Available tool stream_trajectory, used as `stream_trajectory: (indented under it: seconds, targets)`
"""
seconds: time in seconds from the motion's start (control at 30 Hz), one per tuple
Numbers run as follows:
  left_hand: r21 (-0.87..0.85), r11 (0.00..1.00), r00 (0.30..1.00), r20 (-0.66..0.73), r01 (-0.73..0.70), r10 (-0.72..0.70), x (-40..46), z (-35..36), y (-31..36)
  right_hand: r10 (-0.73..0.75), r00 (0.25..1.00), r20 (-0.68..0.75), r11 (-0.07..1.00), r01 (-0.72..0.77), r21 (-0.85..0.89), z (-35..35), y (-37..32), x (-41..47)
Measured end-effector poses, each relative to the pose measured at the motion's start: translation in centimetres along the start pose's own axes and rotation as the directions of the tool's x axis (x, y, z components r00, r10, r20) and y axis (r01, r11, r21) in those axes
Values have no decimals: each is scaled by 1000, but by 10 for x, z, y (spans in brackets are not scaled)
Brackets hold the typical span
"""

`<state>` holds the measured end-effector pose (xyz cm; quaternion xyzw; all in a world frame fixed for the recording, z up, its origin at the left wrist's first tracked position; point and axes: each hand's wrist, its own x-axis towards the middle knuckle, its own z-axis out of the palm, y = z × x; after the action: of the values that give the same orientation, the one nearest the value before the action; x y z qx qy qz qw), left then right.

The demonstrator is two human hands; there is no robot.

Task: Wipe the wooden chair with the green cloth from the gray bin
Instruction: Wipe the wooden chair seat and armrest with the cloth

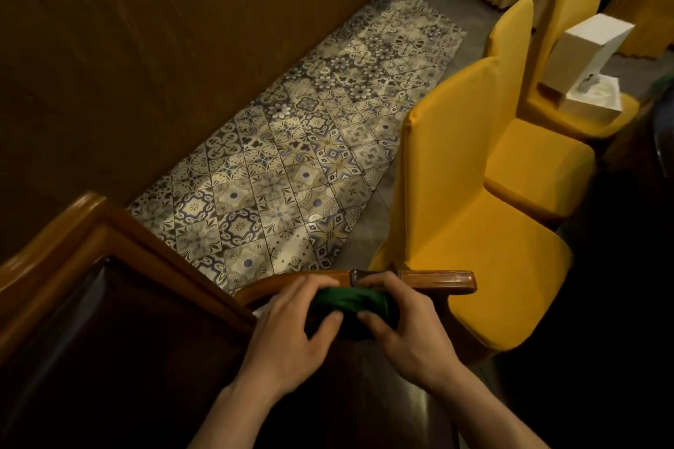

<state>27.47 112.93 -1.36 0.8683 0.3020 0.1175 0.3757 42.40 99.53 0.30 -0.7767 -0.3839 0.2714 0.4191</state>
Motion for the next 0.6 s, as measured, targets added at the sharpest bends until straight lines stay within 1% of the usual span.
stream_trajectory:
  seconds: [0.1,0.2,0.27,0.33,0.43,0.5,0.53,0.6]
  targets:
    - [132,990,998,-46,55,-50,17,4,-38,-64,991,-120,989,47,-141,24,10,15]
    - [282,946,987,-69,158,-144,36,14,-74,-92,985,-145,970,55,-238,50,22,30]
    - [313,930,981,-53,194,-187,43,25,-95,-71,992,-104,977,49,-206,69,32,42]
    - [293,929,974,-52,225,-219,47,35,-114,-52,997,-63,990,43,-133,88,42,55]
    - [281,919,961,-88,277,-262,50,43,-135,-95,992,-81,988,84,-127,120,52,70]
    - [299,914,961,-104,274,-254,53,49,-144,-139,985,-103,970,114,-216,138,56,80]
    - [297,916,962,-104,272,-252,55,52,-146,-168,981,-96,943,131,-307,146,57,85]
    - [285,917,960,-106,278,-259,58,56,-150,-244,969,-35,834,191,-518,155,60,93]
